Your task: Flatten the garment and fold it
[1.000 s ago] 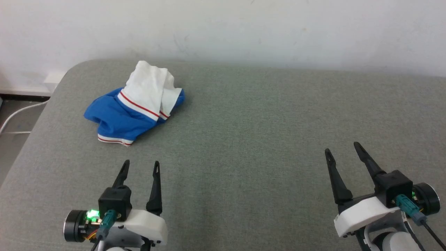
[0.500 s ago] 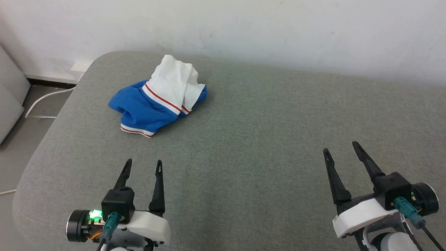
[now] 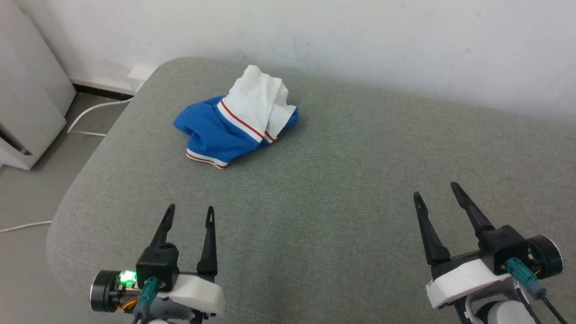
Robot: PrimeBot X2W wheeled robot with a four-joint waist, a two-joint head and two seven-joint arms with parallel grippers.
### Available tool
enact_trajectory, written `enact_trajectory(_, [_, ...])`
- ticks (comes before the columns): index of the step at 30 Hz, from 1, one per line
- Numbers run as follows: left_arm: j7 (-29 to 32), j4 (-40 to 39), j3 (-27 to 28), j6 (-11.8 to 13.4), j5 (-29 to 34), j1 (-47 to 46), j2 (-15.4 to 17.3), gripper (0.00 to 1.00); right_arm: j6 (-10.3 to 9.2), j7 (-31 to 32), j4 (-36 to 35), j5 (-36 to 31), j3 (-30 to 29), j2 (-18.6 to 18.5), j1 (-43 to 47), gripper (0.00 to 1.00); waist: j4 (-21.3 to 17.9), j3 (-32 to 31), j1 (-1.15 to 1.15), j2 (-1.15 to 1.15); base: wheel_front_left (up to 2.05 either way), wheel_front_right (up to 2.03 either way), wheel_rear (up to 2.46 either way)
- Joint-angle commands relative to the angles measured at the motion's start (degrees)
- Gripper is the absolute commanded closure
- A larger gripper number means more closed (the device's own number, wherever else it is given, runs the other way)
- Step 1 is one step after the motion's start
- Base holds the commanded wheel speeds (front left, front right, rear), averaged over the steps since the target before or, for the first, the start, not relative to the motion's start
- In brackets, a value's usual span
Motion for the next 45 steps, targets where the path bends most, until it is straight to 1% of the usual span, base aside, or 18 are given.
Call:
enact_trajectory(1, [-0.71, 0.20, -0.42, 0.91, -0.19, 0.32, 0.45, 0.00, -0.08, -0.59, 0.27, -0.53, 0.28, 0.11, 0.56, 0.00, 1.03, 0.05, 0.00, 0.00, 0.00, 0.00, 0.00])
enact_trajectory(15, [-2.39, 0.55, -1.65, 1.93, -0.25, 0.60, 0.95, 0.00, -0.09, -2.26, 0.83, -0.61, 1.41, 0.14, 0.91, 0.00, 5.21, -0.50, 0.00, 0.00, 0.00, 0.00, 0.00])
enact_trajectory(32, [-4.30, 0.85, -3.16, 2.92, -0.36, 0.67, 1.62, 0.00, -0.10, -4.18, 2.12, -0.29, 2.34, 0.17, 1.29, 0.00, 8.95, -0.67, 0.00, 0.00, 0.00, 0.00, 0.00])
enact_trajectory(45, [-5.86, 0.85, -4.33, 3.77, -0.54, 0.82, 2.07, 0.00, -0.12, -5.73, 3.84, -1.05, 1.56, 0.19, 1.33, 0.00, 11.58, -0.39, 0.00, 0.00, 0.00, 0.00, 0.00])
